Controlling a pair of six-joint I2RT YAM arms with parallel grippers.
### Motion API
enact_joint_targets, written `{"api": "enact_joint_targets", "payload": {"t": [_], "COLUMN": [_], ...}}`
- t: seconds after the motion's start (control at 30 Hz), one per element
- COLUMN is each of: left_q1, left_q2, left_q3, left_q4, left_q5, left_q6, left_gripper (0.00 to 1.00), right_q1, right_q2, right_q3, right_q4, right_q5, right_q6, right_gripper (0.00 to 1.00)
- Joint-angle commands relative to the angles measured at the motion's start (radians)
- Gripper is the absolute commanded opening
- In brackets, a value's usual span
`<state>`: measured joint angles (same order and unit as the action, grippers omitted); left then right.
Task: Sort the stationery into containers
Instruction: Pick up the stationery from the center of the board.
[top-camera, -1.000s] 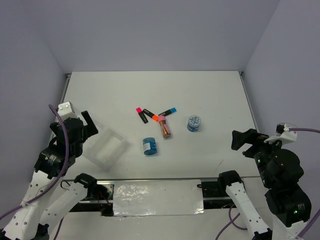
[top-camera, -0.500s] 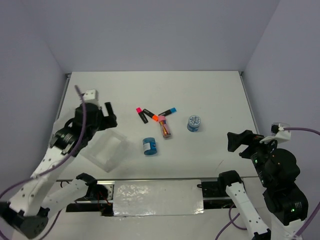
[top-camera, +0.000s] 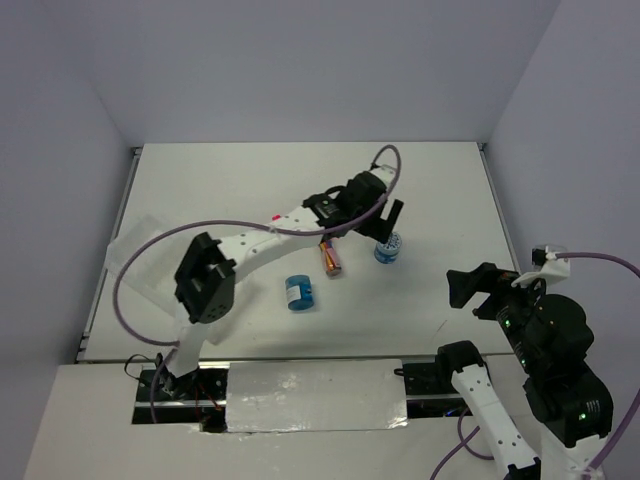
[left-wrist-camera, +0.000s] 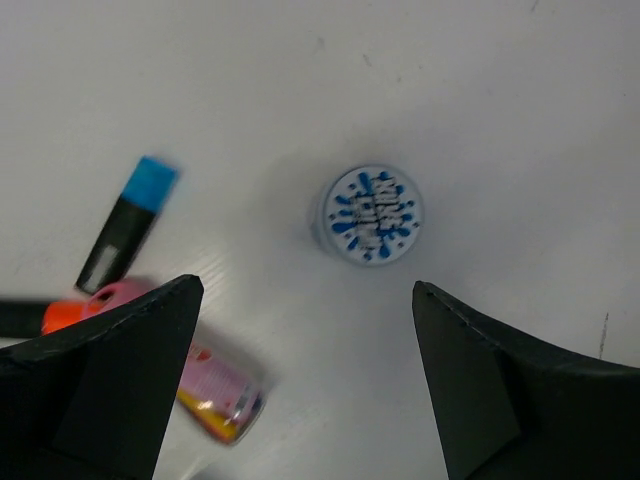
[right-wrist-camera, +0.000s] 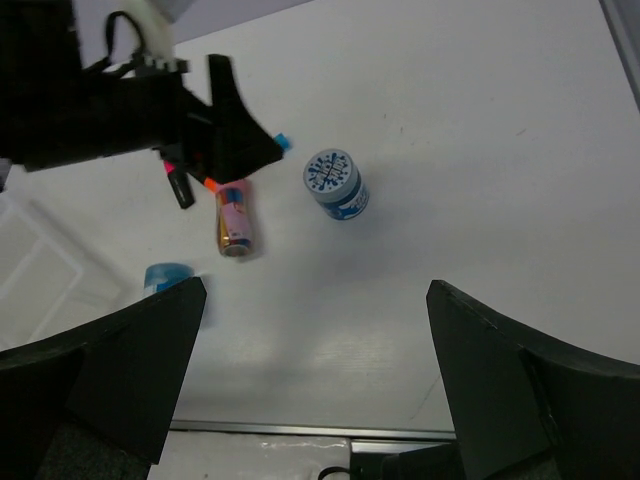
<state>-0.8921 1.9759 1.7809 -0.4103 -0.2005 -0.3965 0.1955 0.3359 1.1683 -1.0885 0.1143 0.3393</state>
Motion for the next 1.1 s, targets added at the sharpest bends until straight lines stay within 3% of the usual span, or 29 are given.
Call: {"api": "enact_joint_targets", "payload": {"t": [0.0, 0.2, 0.6, 0.73, 0.83, 0.87, 0.9, 0.93, 1.0, 1.07], "left_q1": [-0.031, -0.034, -0.038, -0.038, -0.038, -0.038, -0.038, -0.038, -0.038, -0.038], "left_q2": [0.159, 0.333, 0.423, 0.414, 0.422, 0.426, 0.426, 0.422, 0.411, 0.374], "left_q3": [0.165, 0.296, 0.337, 0.302, 0.307, 0.311, 0.313, 0.319, 0.322, 0.313], "left_q4": [0.045, 0.077, 0.071, 0.094, 0.084, 0.081, 0.073, 0.068, 0.061, 0.07], "left_q5": [0.026, 0.089, 0.033, 0.055, 0.061, 0.067, 0.072, 0.078, 0.101, 0.118], "left_q6": [0.096, 0.113, 0.134, 0.121, 0.119, 0.117, 0.117, 0.113, 0.107, 0.097], "left_gripper": [0.99, 0.99, 0.99, 0.93, 0.78, 0.57, 0.45, 0.26, 0.1, 0.01], "right_q1": [-0.007, -0.005, -0.007, -0.007, -0.007, -0.005, -0.008, -0.007, -0.005, -0.007], "right_q2": [-0.012, -0.032, -0.017, -0.014, -0.018, -0.02, -0.02, -0.021, -0.023, -0.021], "right_q3": [-0.016, -0.006, 0.027, 0.021, 0.014, 0.014, 0.014, 0.014, 0.013, 0.013], "right_q4": [-0.022, -0.065, -0.045, -0.042, -0.04, -0.042, -0.044, -0.044, -0.044, -0.04], "right_q5": [-0.051, -0.057, -0.136, -0.133, -0.133, -0.131, -0.13, -0.127, -0.123, -0.122], "right_q6": [-0.017, -0.037, -0.026, -0.028, -0.028, -0.026, -0.028, -0.028, -0.028, -0.028], "right_gripper": [1.0, 1.0, 1.0, 1.0, 1.0, 1.0, 1.0, 1.0, 1.0, 1.0]}}
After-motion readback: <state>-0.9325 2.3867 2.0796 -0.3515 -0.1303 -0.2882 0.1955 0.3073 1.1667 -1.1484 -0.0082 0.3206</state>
